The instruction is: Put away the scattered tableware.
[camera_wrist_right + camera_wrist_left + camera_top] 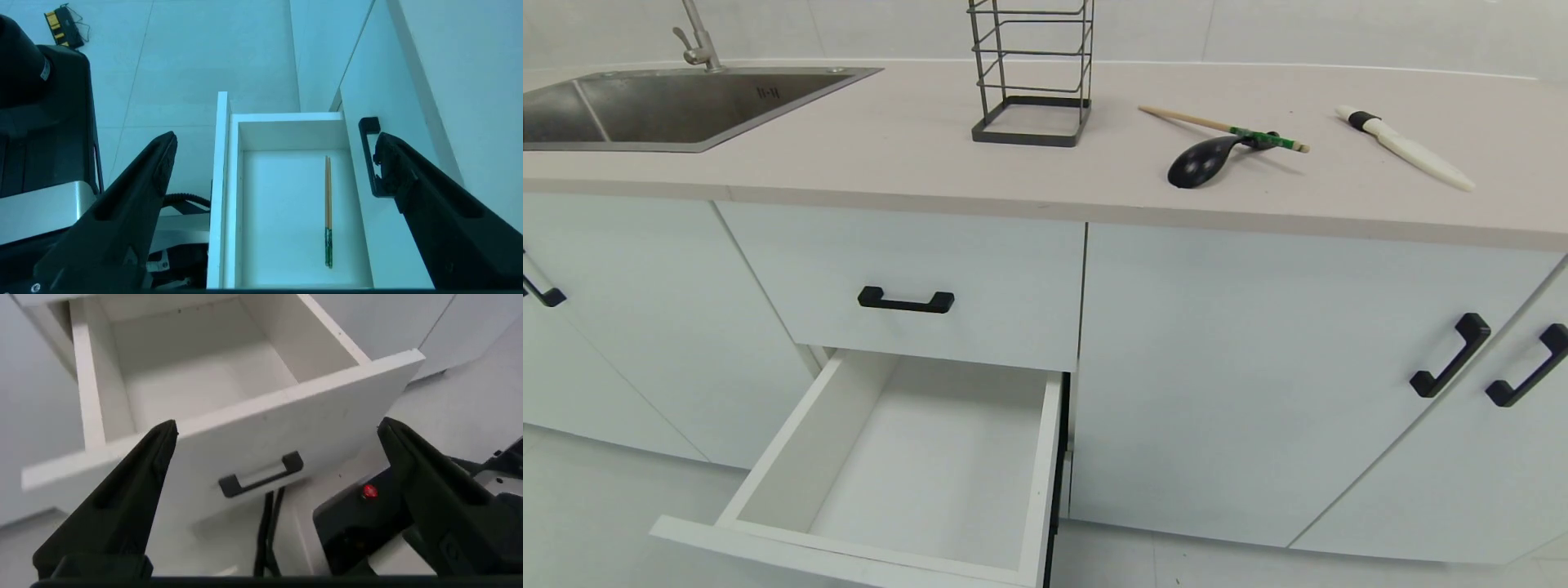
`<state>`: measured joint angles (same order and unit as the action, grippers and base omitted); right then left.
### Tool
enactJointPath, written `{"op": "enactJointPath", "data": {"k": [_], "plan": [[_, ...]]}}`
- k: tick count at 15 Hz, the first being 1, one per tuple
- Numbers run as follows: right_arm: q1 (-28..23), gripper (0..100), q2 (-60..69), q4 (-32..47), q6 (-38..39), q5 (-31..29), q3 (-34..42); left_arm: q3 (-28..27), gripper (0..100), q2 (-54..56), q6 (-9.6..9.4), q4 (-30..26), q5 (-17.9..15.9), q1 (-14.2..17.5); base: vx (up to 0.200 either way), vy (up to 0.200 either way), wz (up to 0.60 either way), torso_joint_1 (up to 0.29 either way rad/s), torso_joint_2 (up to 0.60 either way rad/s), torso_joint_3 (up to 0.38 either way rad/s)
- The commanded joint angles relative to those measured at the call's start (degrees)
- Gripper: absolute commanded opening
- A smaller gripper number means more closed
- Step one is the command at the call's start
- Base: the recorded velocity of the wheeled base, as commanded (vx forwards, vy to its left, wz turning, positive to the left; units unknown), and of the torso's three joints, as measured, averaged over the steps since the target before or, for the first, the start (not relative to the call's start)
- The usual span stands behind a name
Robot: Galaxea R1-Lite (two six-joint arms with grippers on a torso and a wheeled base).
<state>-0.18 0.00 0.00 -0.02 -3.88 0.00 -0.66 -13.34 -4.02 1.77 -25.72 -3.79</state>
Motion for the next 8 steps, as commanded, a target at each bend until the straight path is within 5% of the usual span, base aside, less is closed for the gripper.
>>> {"op": "enactJointPath", "data": {"k": [1,3,4,5,8], "plan": [[0.01,0,-0.09,0.0,0.02,0.01,0.0,-0.4,100,7.62,3.06,-0.89,0.23,5.9,0.0,0.0,0.0,0.0,0.0,0.0],[0.01,0,-0.09,0.0,0.02,0.01,0.0,-0.22,100,8.33,3.67,-0.36,1.46,7.75,0.0,0.0,0.0,0.0,0.0,0.0],[0.01,0,-0.09,0.0,0.02,0.01,0.0,0.57,100,8.33,3.06,1.84,9.2,7.57,0.0,0.0,0.0,0.0,0.0,0.0],[0.01,0,-0.09,0.0,0.02,0.01,0.0,0.57,100,8.33,2.97,2.1,12.45,7.57,0.0,0.0,0.0,0.0,0.0,0.0],[0.01,0,-0.09,0.0,0.02,0.01,0.0,0.57,100,8.59,3.14,1.48,12.1,4.76,0.0,0.0,0.0,0.0,0.0,0.0]]}}
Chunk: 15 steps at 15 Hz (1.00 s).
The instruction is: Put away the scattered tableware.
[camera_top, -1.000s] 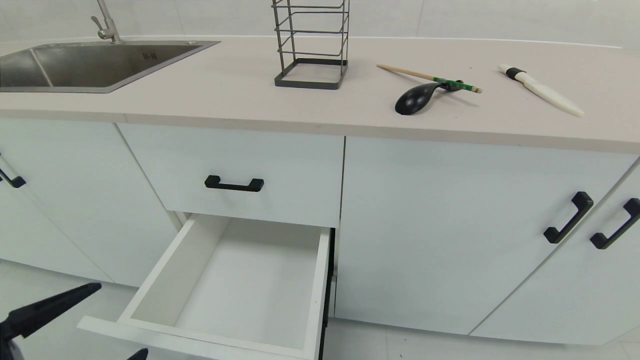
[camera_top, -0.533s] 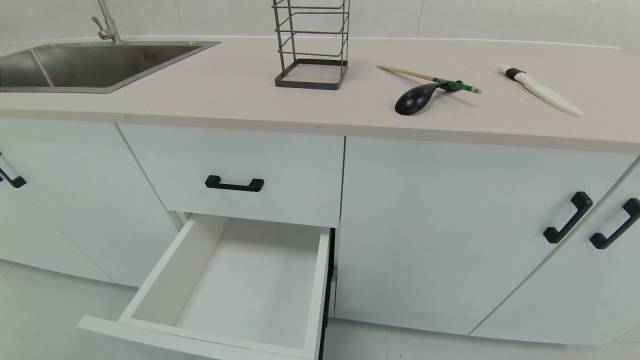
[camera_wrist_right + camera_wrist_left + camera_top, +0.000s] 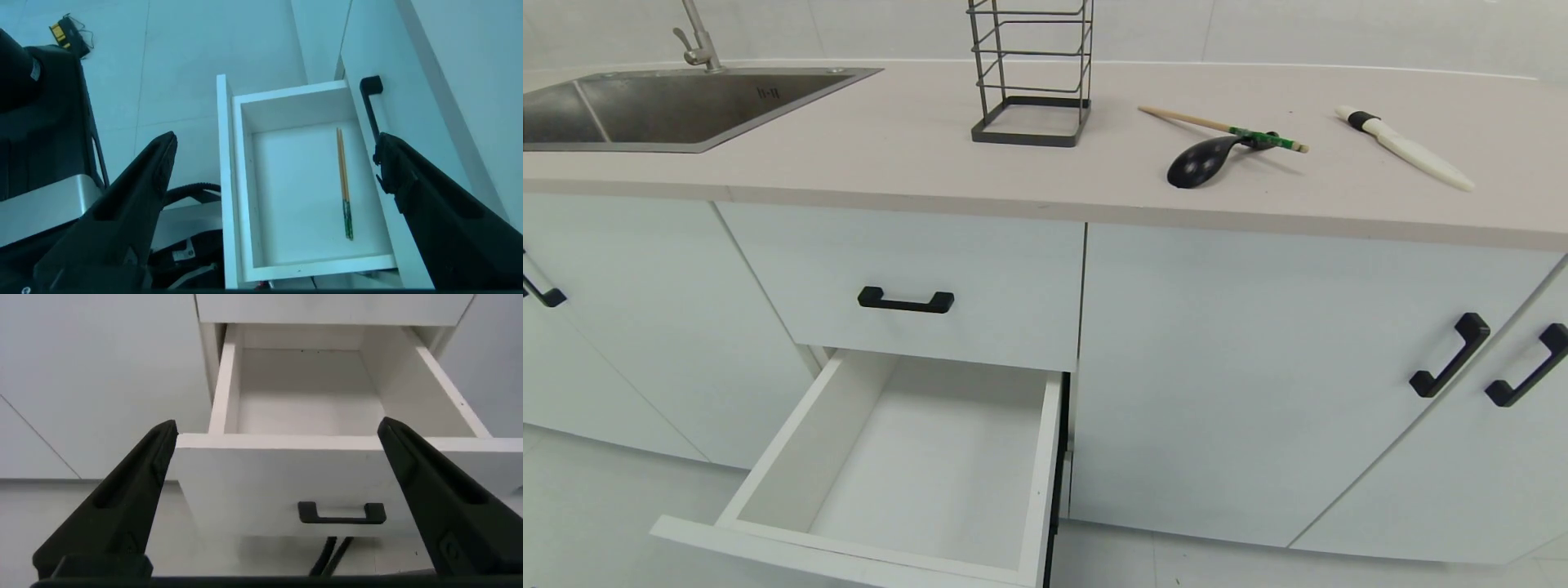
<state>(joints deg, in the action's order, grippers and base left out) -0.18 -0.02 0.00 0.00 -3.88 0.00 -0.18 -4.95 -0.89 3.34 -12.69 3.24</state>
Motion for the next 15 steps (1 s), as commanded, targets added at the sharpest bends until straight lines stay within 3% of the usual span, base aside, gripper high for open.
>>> {"op": "enactJointPath", "data": {"k": [1,2,5,7,8,9,10,15], "plan": [[0.01,0,-0.06,0.0,0.0,0.01,0.0,0.09,100,0.2,0.19,-0.18,-1.02,-5.44,0.0,0.0,0.0,0.0,0.0,0.0],[0.01,0,-0.06,0.0,0.0,0.01,0.0,0.09,100,0.03,0.27,-0.09,-1.28,-6.76,0.0,0.0,0.0,0.0,0.0,0.0],[0.01,0,-0.06,0.0,0.0,0.01,0.0,0.09,100,0.29,0.54,0.09,-0.32,-6.23,0.0,0.0,0.0,0.0,0.0,0.0],[0.01,0,-0.06,0.0,0.0,0.01,0.0,0.09,100,3.63,0.19,-0.09,4.6,-2.01,0.0,0.0,0.0,0.0,0.0,0.0],[0.01,0,-0.06,0.0,0.0,0.01,0.0,0.18,100,4.86,-1.31,-0.44,10.23,-3.07,0.0,0.0,0.0,0.0,0.0,0.0],[0.01,0,-0.06,0.0,-0.09,0.01,0.0,0.18,100,4.95,-1.57,-2.81,13.48,-3.15,0.0,0.0,0.0,0.0,0.0,0.0],[0.01,0,-0.06,0.0,0.0,0.01,0.0,0.18,100,4.95,0.1,-3.43,14.45,-3.15,0.0,0.0,0.0,0.0,0.0,0.0],[0.01,0,-0.06,0.0,0.0,0.01,0.0,0.18,100,4.95,0.54,-3.16,14.1,-3.15,0.0,0.0,0.0,0.0,0.0,0.0]]}}
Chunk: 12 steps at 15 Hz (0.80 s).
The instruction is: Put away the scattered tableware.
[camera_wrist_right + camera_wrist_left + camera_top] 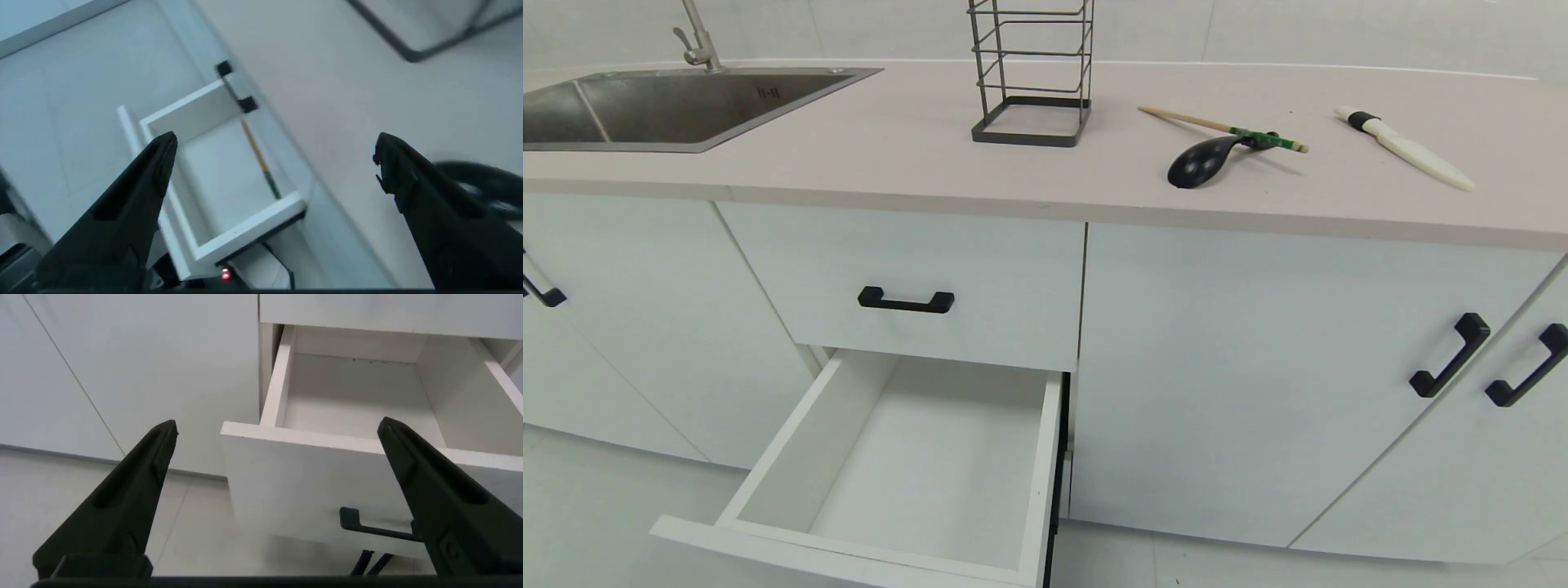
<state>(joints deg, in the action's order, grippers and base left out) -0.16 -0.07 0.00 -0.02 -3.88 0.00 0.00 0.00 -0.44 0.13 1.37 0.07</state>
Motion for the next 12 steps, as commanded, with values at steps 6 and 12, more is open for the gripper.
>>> {"op": "enactJointPath", "data": {"k": [6,12], "plan": [[-0.02,0,-0.01,0.0,-0.06,0.01,0.0,0.0,100,0.0,-0.09,0.13,-0.05,0.01,0.0,0.0,0.0,0.0,0.0,0.0],[-0.02,0,-0.01,0.0,-0.06,0.01,0.0,0.0,100,0.0,0.35,0.04,0.04,0.01,0.0,0.0,0.2,0.002,0.0,0.001]]}}
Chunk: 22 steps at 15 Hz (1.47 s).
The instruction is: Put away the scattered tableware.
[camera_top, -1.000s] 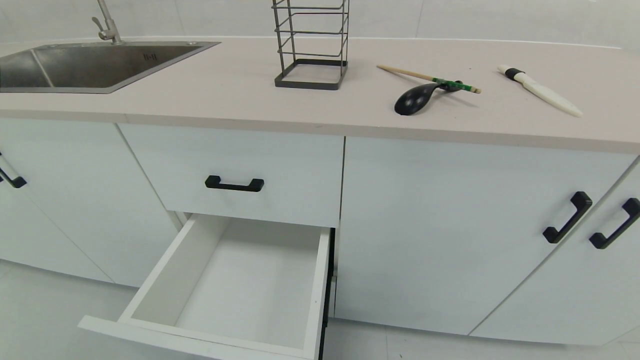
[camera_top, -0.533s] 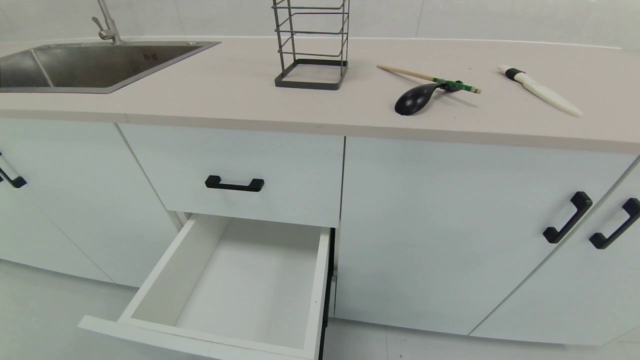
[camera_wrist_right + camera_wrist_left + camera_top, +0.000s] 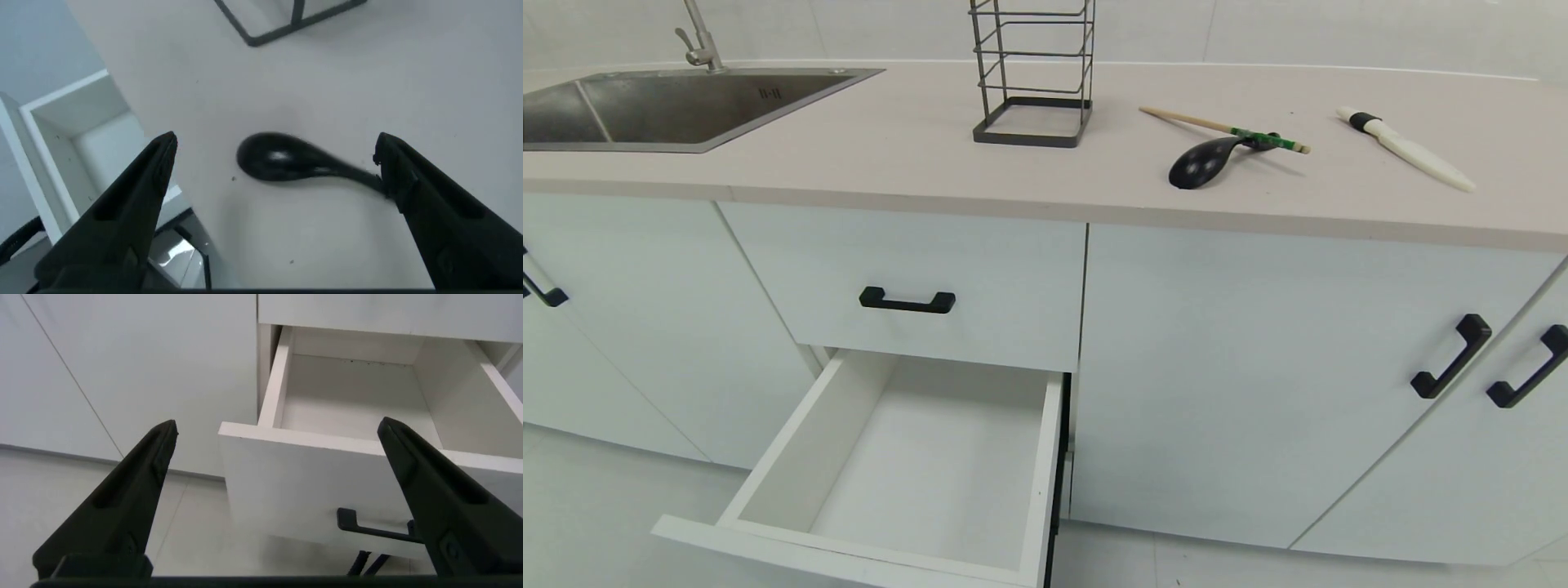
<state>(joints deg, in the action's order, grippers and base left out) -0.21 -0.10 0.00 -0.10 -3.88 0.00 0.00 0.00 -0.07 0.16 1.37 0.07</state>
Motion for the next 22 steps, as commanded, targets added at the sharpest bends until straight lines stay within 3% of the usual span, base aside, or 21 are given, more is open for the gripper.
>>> {"op": "enactJointPath", "data": {"k": [1,3,8,11,22], "plan": [[0.03,0,0.01,0.0,0.01,0.01,0.0,0.0,100,0.0,0.16,0.02,0.04,0.01,0.0,0.0,0.6,0.007,0.0,0.002],[0.03,0,0.01,0.0,0.1,0.01,0.0,0.0,100,0.0,0.25,0.02,0.04,0.01,0.0,0.0,0.6,0.0,0.0,0.0],[0.03,0,0.01,0.0,0.1,0.01,0.0,0.0,100,0.0,0.69,0.02,0.04,0.01,0.0,0.0,0.0,0.0,0.0,0.0],[0.03,0,0.01,0.0,0.1,0.01,0.0,0.0,100,0.0,0.42,0.11,0.04,0.01,0.0,-0.2,0.0,0.001,0.0,0.002],[0.03,0,0.01,0.0,0.1,0.01,0.0,0.0,100,0.0,0.86,0.11,0.22,0.01,0.0,0.036,0.0,0.0,0.0,0.0]]}}
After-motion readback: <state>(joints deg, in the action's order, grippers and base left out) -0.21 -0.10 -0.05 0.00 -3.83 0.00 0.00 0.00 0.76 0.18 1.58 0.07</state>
